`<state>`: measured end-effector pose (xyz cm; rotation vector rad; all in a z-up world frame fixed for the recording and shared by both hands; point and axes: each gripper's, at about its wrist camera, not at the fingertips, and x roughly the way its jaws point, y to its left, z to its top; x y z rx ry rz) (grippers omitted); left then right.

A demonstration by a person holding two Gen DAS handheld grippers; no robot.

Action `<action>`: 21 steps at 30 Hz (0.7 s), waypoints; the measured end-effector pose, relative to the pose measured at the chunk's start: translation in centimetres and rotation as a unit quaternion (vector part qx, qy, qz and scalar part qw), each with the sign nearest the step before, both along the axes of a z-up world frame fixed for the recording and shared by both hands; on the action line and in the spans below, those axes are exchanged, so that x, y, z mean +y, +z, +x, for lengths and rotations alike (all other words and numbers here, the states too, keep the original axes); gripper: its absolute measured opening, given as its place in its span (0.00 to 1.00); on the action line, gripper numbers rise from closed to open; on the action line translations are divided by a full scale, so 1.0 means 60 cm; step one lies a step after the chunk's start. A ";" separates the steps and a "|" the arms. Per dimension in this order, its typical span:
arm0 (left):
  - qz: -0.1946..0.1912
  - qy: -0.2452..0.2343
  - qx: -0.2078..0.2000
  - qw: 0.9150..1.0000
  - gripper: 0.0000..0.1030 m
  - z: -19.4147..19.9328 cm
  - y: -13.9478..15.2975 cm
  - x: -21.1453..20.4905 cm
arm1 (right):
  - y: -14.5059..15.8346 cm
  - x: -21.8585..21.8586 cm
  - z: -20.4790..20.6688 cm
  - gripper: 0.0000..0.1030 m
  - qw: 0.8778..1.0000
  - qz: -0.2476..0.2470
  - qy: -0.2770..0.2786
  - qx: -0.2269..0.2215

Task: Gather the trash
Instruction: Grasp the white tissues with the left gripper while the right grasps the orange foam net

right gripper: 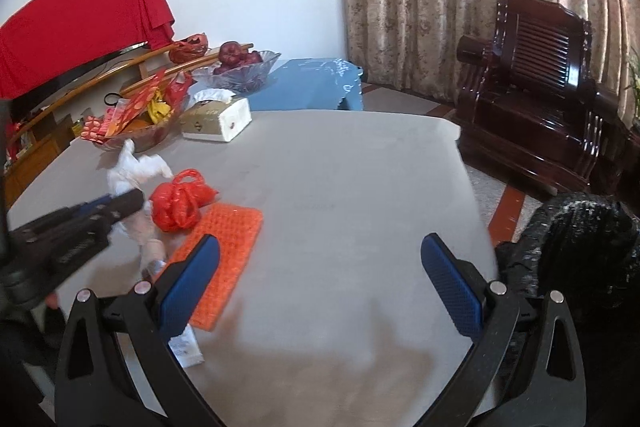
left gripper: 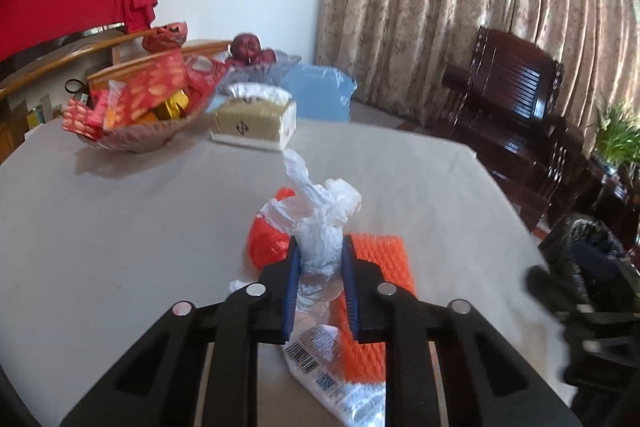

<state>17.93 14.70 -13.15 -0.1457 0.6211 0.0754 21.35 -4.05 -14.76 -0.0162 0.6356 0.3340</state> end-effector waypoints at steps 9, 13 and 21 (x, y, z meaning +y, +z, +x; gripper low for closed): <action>0.030 0.029 0.008 0.999 0.19 -0.054 -0.003 0.061 | -0.020 0.079 0.003 0.95 1.000 -0.006 0.013 0.005; 0.037 0.045 0.017 0.998 0.19 -0.064 -0.021 0.086 | -0.035 0.114 0.006 0.95 1.000 -0.016 0.018 0.012; 0.032 0.055 0.030 0.998 0.19 -0.064 -0.046 0.107 | -0.058 0.147 0.022 0.86 0.998 -0.029 0.024 0.041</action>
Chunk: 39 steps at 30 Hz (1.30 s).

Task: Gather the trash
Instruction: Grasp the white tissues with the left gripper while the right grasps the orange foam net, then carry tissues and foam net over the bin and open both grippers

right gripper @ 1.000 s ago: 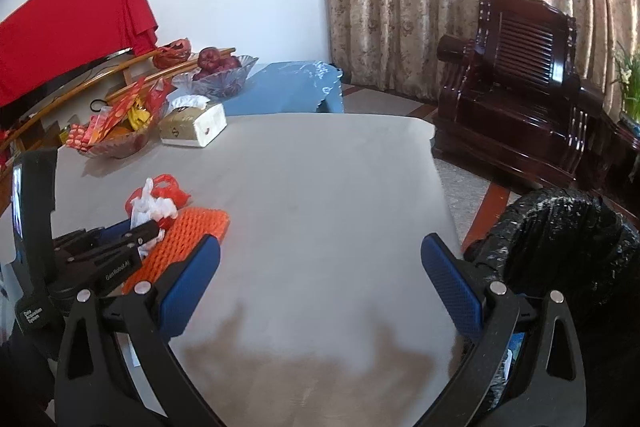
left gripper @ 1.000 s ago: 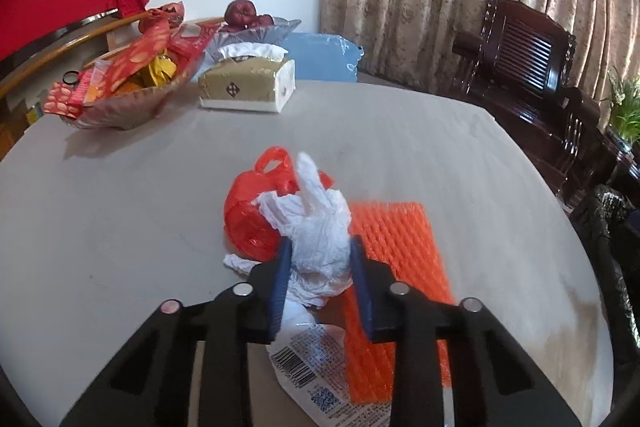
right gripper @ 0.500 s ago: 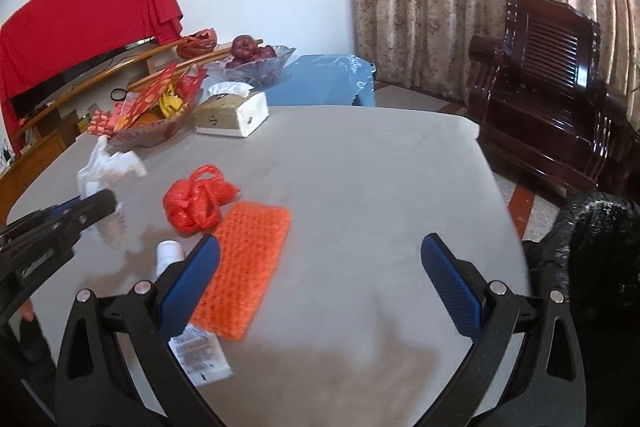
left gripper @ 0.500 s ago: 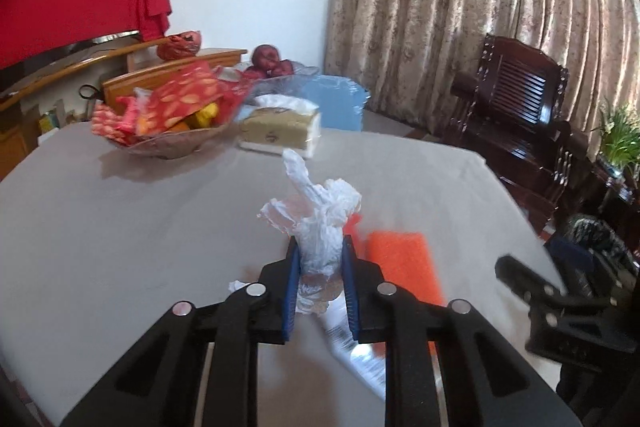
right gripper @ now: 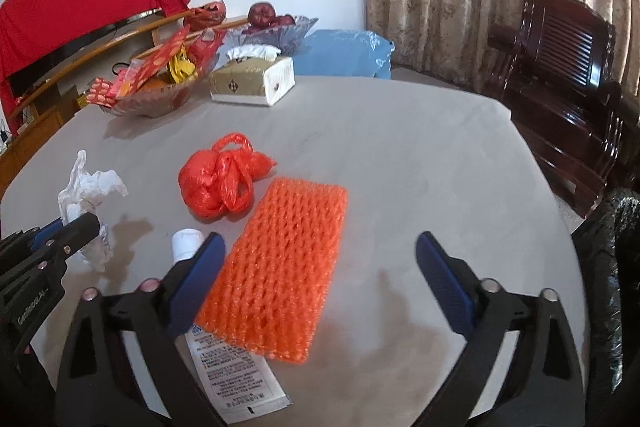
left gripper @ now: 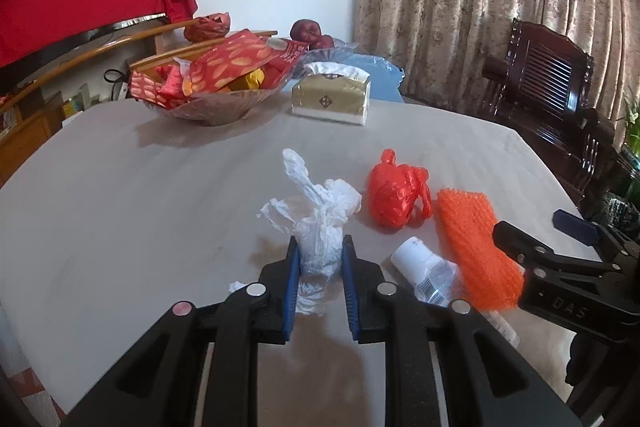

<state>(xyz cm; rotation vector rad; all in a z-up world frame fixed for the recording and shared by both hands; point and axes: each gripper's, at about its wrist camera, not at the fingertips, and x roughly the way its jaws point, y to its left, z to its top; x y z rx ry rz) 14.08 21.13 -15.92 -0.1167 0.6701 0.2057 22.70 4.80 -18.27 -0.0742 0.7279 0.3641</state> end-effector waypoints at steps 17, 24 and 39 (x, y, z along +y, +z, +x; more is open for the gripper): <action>0.001 -0.003 0.005 1.000 0.19 -0.007 -0.003 -0.007 | -0.030 0.022 0.014 0.09 0.996 0.014 0.054 0.072; 0.005 -0.012 -0.005 1.000 0.19 -0.005 0.016 -0.023 | 0.010 -0.005 0.001 0.09 0.997 0.036 0.050 0.046; 0.009 -0.061 -0.052 0.997 0.19 0.003 0.101 -0.118 | 0.146 -0.116 -0.044 0.09 0.997 0.055 0.020 -0.048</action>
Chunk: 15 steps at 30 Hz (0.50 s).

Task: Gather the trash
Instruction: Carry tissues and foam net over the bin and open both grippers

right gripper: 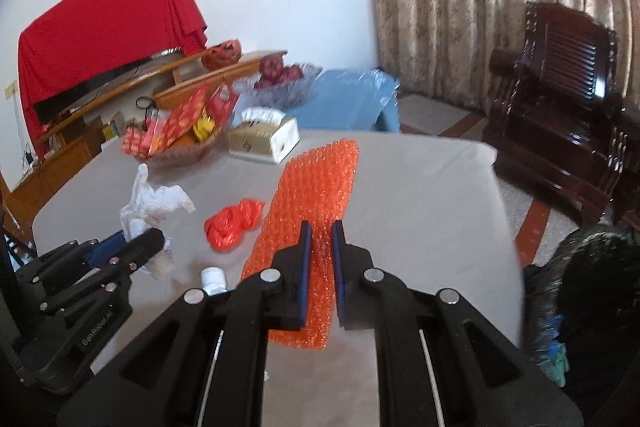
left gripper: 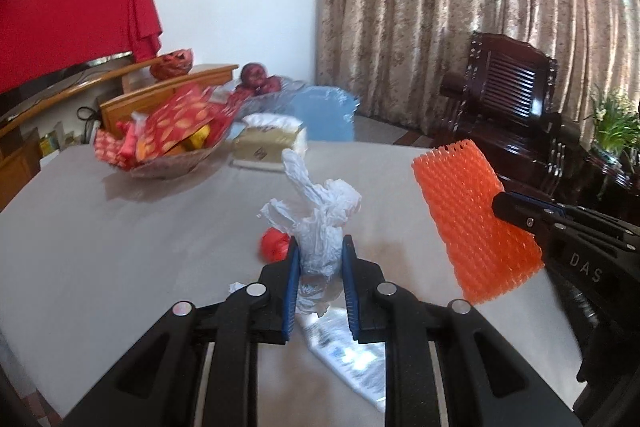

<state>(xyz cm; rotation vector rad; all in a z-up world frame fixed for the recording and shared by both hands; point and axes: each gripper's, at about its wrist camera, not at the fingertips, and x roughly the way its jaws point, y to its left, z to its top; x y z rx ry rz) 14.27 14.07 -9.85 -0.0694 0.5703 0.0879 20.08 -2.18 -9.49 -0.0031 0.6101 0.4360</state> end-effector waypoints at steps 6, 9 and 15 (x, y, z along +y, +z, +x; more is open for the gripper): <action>-0.004 -0.035 -0.020 0.999 0.19 0.002 0.029 -0.063 | 0.045 -0.065 -0.019 0.09 0.999 -0.002 -0.027 -0.030; -0.008 -0.053 -0.026 0.998 0.19 0.003 0.040 -0.093 | 0.059 -0.092 -0.030 0.09 0.998 0.000 -0.039 -0.039; -0.015 -0.093 -0.033 0.995 0.19 0.007 0.055 -0.161 | 0.086 -0.160 -0.052 0.09 0.996 -0.003 -0.072 -0.058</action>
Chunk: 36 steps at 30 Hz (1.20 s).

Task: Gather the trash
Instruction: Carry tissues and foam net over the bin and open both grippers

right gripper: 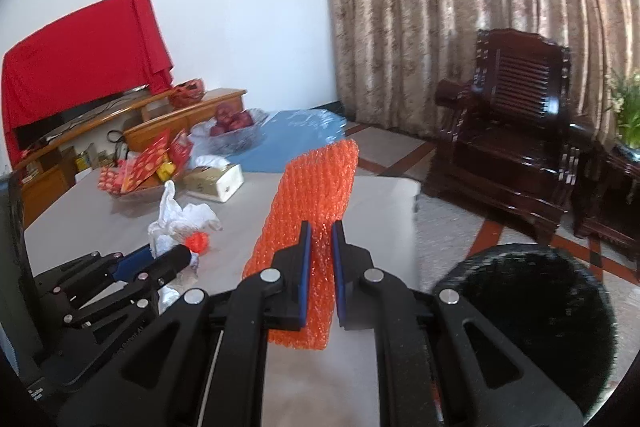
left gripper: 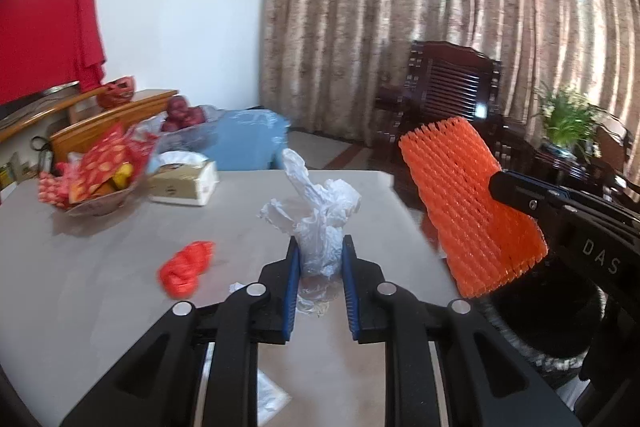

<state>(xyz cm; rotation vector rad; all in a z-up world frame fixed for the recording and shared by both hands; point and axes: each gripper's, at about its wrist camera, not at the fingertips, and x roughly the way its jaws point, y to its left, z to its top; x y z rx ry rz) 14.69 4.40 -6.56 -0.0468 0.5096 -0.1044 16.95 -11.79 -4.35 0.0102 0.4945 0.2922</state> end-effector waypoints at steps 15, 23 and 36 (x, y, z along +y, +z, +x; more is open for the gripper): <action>-0.014 -0.115 -0.018 0.993 0.19 0.027 0.023 -0.192 | 0.003 -0.215 -0.055 0.09 0.993 -0.014 -0.119 -0.015; -0.021 -0.175 -0.015 0.984 0.19 0.047 0.011 -0.305 | -0.025 -0.317 -0.063 0.09 0.985 -0.022 -0.171 -0.006; -0.021 -0.228 0.015 0.973 0.20 0.084 -0.036 -0.443 | -0.102 -0.421 -0.058 0.10 0.973 -0.029 -0.228 0.035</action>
